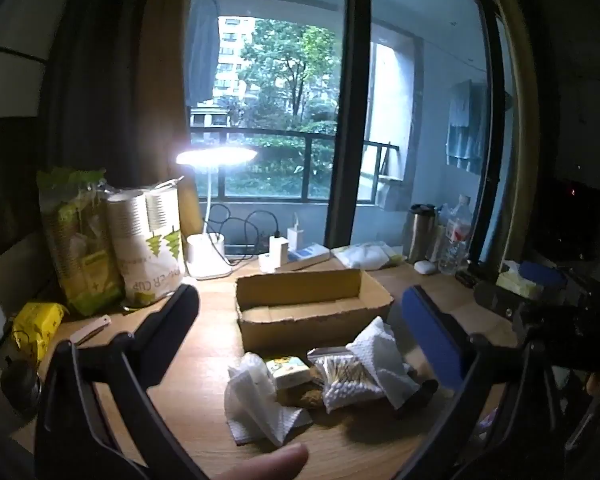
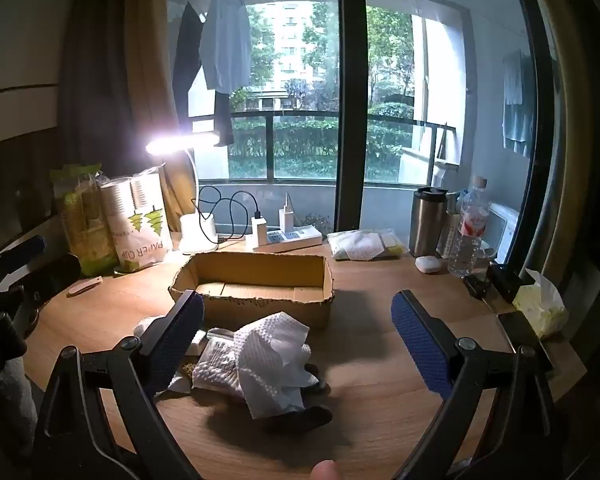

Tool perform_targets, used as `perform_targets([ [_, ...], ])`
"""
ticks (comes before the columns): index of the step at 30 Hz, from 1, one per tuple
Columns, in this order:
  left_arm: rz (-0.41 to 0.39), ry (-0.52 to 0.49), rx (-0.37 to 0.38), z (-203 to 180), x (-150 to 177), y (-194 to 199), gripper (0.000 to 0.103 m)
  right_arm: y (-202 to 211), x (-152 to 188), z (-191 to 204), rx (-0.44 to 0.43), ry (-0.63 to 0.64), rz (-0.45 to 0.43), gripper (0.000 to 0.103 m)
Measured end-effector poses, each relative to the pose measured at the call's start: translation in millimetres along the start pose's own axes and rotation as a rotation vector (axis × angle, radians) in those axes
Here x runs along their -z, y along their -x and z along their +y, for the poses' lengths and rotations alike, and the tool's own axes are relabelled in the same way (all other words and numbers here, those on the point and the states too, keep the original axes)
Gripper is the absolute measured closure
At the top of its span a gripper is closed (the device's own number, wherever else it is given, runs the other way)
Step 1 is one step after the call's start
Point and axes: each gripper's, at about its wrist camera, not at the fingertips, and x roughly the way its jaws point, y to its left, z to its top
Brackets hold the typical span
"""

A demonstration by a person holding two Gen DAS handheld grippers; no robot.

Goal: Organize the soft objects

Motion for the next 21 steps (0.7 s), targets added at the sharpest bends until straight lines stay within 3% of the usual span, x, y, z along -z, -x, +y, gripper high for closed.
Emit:
perform_targets([
  [21, -0.019, 0.047, 0.009, 6.5, 0.8, 6.6, 0.001, -0.9, 1.3, 4.1, 0.002, 0.003, 0.009, 0.006],
])
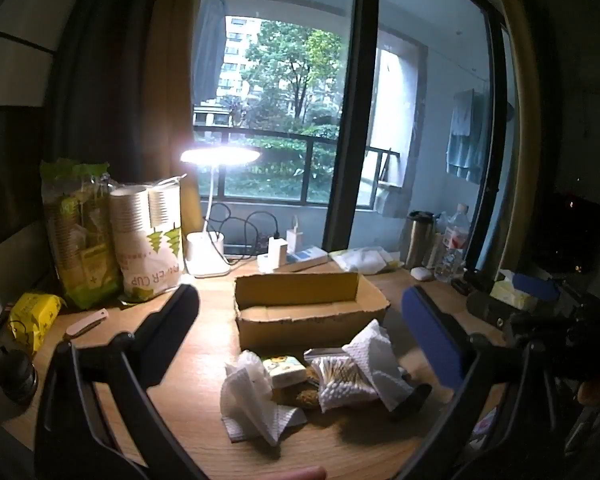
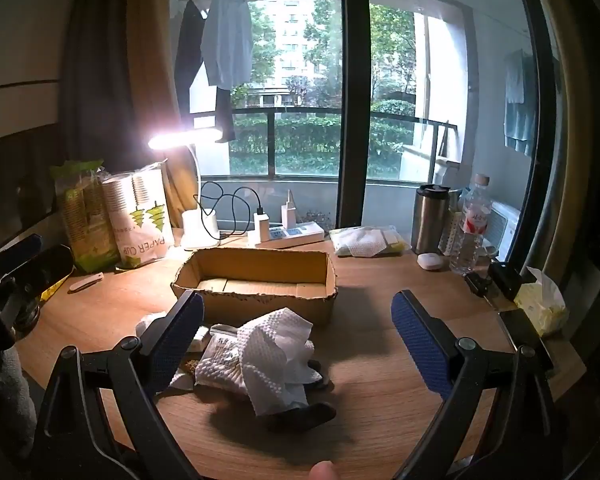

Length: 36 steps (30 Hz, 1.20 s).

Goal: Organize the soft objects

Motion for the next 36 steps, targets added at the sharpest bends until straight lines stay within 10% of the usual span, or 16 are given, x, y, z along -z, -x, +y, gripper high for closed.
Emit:
perform_targets([
  [36, 0.002, -0.005, -0.002, -5.0, 0.3, 1.4, 0.001, 0.2, 1.0, 2.4, -0.008, 0.003, 0.004, 0.006],
])
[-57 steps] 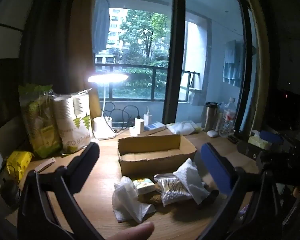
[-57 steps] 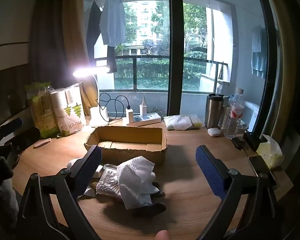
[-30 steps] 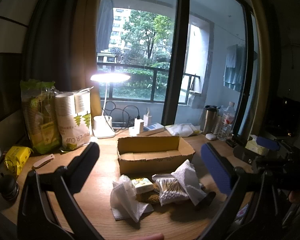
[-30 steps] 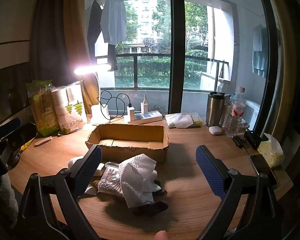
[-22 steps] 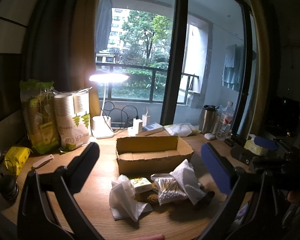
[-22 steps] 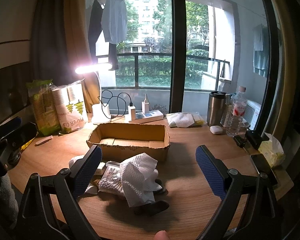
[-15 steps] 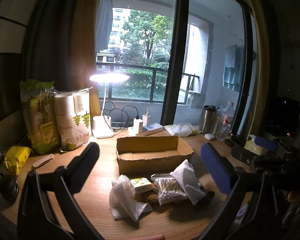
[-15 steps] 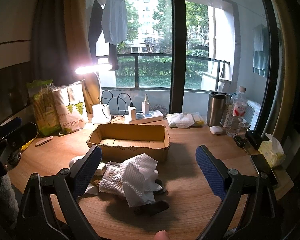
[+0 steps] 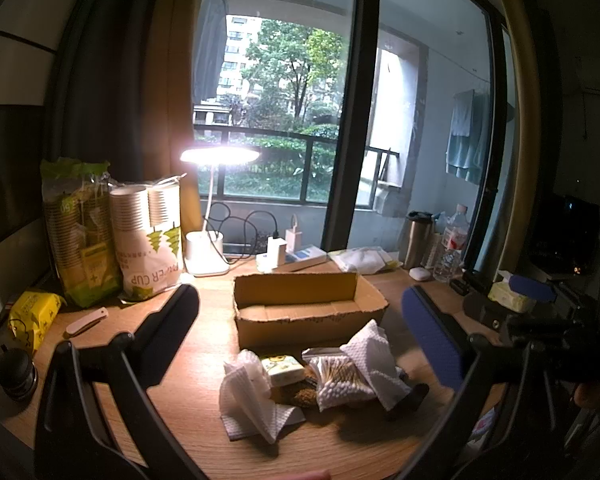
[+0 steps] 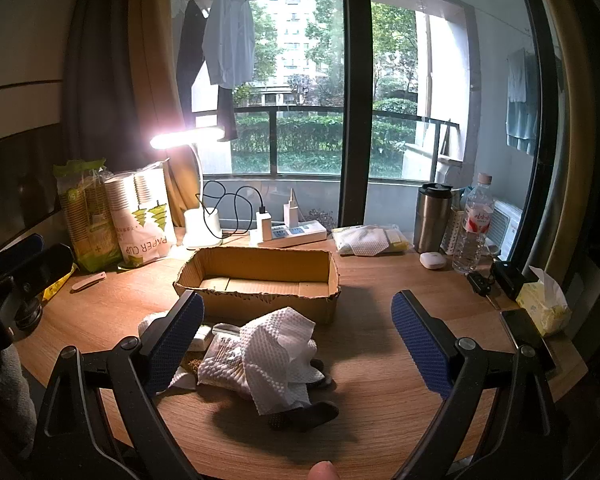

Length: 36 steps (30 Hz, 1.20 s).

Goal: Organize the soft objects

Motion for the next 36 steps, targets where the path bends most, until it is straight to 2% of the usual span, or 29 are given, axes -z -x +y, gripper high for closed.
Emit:
perform_targets([
  [36, -0.001, 0.004, 0.003, 2.2, -2.1, 0.4, 0.001, -0.7, 0.0, -0.9, 0.0, 0.0, 0.002, 0.006],
])
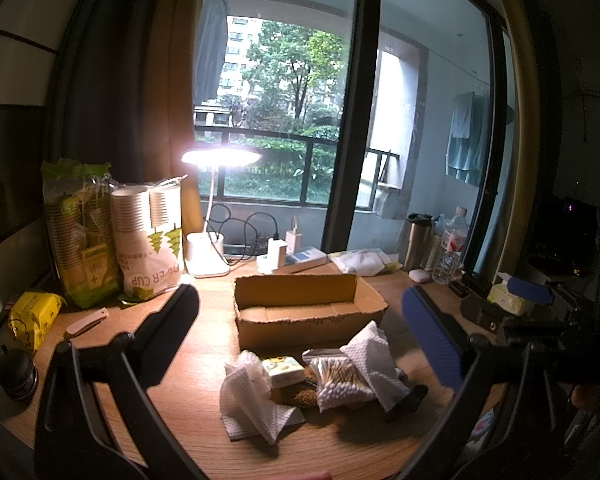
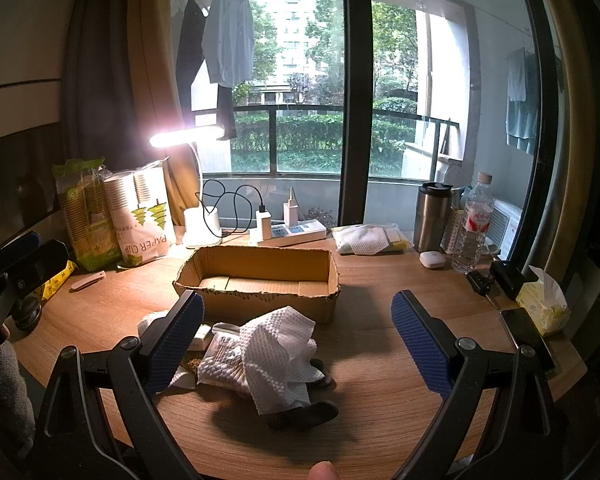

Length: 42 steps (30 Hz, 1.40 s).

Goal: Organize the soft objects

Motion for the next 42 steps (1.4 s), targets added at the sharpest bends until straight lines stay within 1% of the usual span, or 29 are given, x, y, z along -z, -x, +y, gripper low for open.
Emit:
perform_targets([
  [6, 0.006, 0.002, -0.006, 1, 1, -1, 0.001, 0, 0, 0, -0.001, 0.0, 0.0, 0.006],
  [12, 0.045, -0.003, -0.027, 6, 9, -11, 0.001, -8, 6, -4, 0.009, -0.011, 0.017, 0.006],
  [17, 0.117, 0.004, -0.051, 15, 25, -34, 0.001, -23, 14, -15, 0.021, -0.017, 0.049, 0.006],
  [21, 0.19, 0.013, -0.062, 23, 40, -57, 0.001, -40, 22, -23, 0.016, -0.028, 0.091, 0.006],
  [27, 0.309, 0.034, -0.079, 37, 72, -88, 0.002, -69, 40, -19, -0.022, -0.024, 0.171, 0.006],
  [31, 0.369, 0.045, -0.083, 44, 88, -105, 0.002, -87, 51, -15, -0.044, -0.019, 0.223, 0.007],
  [34, 0.379, 0.041, -0.094, 48, 90, -116, 0.002, -99, 57, -13, -0.06, -0.018, 0.255, 0.007],
  [38, 0.371, 0.018, -0.103, 54, 83, -129, 0.002, -115, 60, -11, -0.08, -0.021, 0.281, 0.007],
  [42, 0.367, -0.022, -0.095, 55, 74, -142, 0.003, -128, 57, -9, -0.103, -0.021, 0.294, 0.012],
])
